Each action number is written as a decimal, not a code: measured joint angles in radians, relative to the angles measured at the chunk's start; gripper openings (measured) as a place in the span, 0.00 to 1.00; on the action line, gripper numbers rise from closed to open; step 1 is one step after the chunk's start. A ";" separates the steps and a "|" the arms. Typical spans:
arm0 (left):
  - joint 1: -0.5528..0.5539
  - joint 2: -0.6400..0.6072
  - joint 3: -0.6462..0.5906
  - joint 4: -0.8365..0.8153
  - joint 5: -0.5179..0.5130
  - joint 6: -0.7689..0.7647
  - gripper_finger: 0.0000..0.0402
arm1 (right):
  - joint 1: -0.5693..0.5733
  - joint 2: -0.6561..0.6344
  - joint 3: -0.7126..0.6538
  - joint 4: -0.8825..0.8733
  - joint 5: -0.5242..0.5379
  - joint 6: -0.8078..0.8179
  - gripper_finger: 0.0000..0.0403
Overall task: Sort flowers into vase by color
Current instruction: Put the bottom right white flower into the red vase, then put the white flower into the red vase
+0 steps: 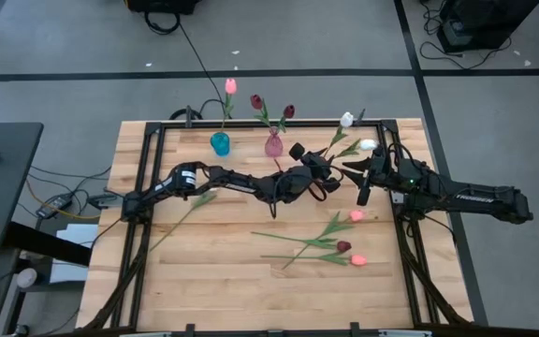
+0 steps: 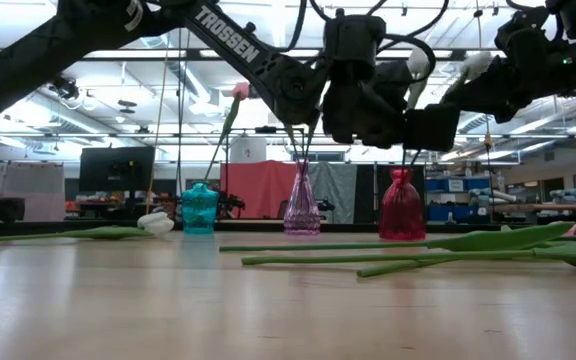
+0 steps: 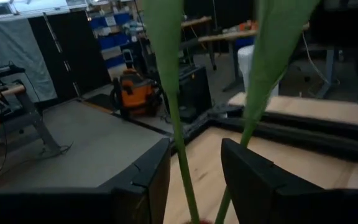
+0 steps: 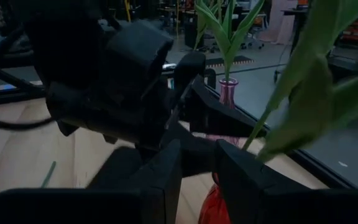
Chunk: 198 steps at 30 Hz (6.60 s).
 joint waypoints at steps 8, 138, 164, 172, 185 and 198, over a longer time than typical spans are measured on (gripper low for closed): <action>0.000 -0.079 0.000 -0.167 0.005 -0.077 0.37 | 0.005 0.000 0.000 0.008 -0.008 0.001 0.27; -0.063 -0.775 -0.921 0.179 0.392 -0.244 0.01 | 0.027 0.122 0.000 0.096 -0.181 0.035 0.27; 0.017 -0.397 -0.537 0.578 0.444 0.000 0.00 | 0.027 0.122 0.000 0.097 -0.164 0.026 0.27; 0.050 -0.397 -0.533 0.547 0.465 -0.031 0.00 | 0.027 0.122 0.000 0.119 -0.164 0.026 0.27; 0.079 -0.355 -0.529 0.500 0.503 -0.070 0.00 | 0.027 0.122 0.000 0.126 -0.175 0.033 0.27; 0.111 -0.349 -0.490 0.280 0.469 -0.251 0.16 | 0.027 0.121 0.000 0.121 -0.173 0.032 0.27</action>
